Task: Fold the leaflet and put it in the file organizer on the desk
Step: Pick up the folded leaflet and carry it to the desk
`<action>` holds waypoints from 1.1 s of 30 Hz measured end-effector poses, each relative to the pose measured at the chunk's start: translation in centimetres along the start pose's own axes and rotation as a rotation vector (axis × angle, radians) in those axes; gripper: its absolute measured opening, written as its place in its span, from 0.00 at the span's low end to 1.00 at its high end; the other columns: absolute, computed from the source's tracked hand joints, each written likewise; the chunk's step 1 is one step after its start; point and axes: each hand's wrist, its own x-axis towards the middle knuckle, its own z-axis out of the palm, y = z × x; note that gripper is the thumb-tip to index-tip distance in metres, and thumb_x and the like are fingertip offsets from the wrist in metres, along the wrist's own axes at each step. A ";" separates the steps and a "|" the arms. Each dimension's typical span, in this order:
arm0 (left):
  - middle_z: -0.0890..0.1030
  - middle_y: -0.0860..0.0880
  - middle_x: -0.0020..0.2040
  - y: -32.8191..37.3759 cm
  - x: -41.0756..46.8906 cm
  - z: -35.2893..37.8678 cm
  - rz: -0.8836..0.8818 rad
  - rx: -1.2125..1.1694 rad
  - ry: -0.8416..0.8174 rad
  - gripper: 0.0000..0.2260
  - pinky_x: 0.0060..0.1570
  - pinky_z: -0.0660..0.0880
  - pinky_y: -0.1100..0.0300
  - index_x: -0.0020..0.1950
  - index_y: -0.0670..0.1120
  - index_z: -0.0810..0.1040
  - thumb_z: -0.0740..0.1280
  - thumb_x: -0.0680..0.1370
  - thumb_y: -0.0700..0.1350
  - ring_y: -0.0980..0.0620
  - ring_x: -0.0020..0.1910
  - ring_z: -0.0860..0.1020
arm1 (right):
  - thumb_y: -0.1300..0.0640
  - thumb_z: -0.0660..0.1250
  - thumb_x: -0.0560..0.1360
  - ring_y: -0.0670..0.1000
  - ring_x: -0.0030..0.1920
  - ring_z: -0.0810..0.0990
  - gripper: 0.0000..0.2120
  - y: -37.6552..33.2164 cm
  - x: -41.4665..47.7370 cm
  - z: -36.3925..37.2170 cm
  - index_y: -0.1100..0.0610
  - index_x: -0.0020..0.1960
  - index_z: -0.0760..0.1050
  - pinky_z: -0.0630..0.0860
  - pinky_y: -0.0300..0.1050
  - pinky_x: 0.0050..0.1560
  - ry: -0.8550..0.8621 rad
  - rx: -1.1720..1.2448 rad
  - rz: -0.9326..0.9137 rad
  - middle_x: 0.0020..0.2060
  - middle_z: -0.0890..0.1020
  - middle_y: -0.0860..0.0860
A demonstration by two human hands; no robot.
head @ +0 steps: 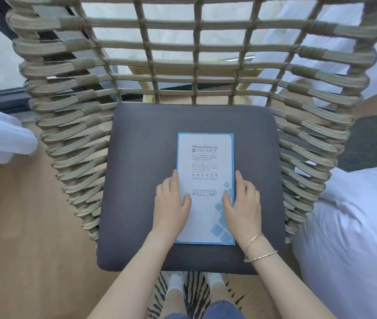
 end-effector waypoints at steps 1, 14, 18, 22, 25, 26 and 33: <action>0.69 0.43 0.67 0.6 0.3 0.4 -0.028 -0.028 0.003 0.30 0.61 0.66 0.52 0.77 0.44 0.56 0.63 0.78 0.45 0.44 0.61 0.66 | 0.53 0.63 0.78 0.61 0.59 0.69 0.31 -0.5 0.3 0.3 0.55 0.78 0.58 0.69 0.54 0.61 -0.018 -0.001 0.020 0.65 0.71 0.59; 0.79 0.54 0.63 2.1 -0.6 -2.1 -0.266 -0.927 -0.221 0.32 0.44 0.79 0.65 0.66 0.63 0.70 0.69 0.70 0.34 0.58 0.54 0.81 | 0.69 0.70 0.70 0.53 0.54 0.80 0.27 0.3 0.3 -4.1 0.52 0.66 0.74 0.78 0.49 0.57 -0.128 0.690 0.179 0.59 0.81 0.54; 0.79 0.58 0.63 3.9 -2.3 -5.8 -0.195 -1.015 -0.244 0.32 0.49 0.80 0.59 0.66 0.64 0.71 0.69 0.70 0.34 0.57 0.58 0.79 | 0.72 0.71 0.70 0.38 0.47 0.83 0.27 -0.7 -1.4 -9.0 0.52 0.64 0.75 0.78 0.32 0.43 -0.190 0.867 0.117 0.55 0.82 0.46; 0.80 0.55 0.62 8.1 -5.0 -11.2 -0.141 -1.086 -0.192 0.32 0.49 0.80 0.58 0.66 0.62 0.72 0.71 0.69 0.34 0.53 0.58 0.80 | 0.71 0.72 0.70 0.42 0.47 0.85 0.28 -3.4 -3.8 -15.9 0.50 0.65 0.75 0.80 0.35 0.43 -0.220 0.932 0.066 0.54 0.84 0.49; 0.83 0.51 0.57 11.7 -6.9 -16.2 -0.094 -1.133 -0.150 0.31 0.44 0.81 0.57 0.65 0.61 0.73 0.73 0.69 0.35 0.49 0.54 0.83 | 0.70 0.73 0.70 0.47 0.50 0.85 0.29 -5.8 -5.8 -21.7 0.49 0.66 0.75 0.81 0.39 0.44 -0.193 0.971 0.001 0.54 0.85 0.49; 0.84 0.49 0.56 13.0 -7.4 -18.0 -0.068 -1.139 -0.139 0.30 0.43 0.81 0.55 0.65 0.61 0.73 0.73 0.69 0.36 0.47 0.53 0.84 | 0.70 0.74 0.70 0.48 0.50 0.86 0.30 -6.7 -6.4 -23.7 0.48 0.66 0.75 0.82 0.41 0.45 -0.177 0.993 -0.019 0.54 0.86 0.50; 0.86 0.47 0.52 23.0 -12.3 -32.3 0.125 -1.174 -0.005 0.29 0.46 0.82 0.46 0.66 0.56 0.74 0.75 0.67 0.39 0.43 0.49 0.84 | 0.69 0.75 0.69 0.51 0.47 0.87 0.29 -14.1 -10.5 -38.6 0.48 0.65 0.76 0.82 0.40 0.40 -0.108 1.137 -0.199 0.49 0.87 0.50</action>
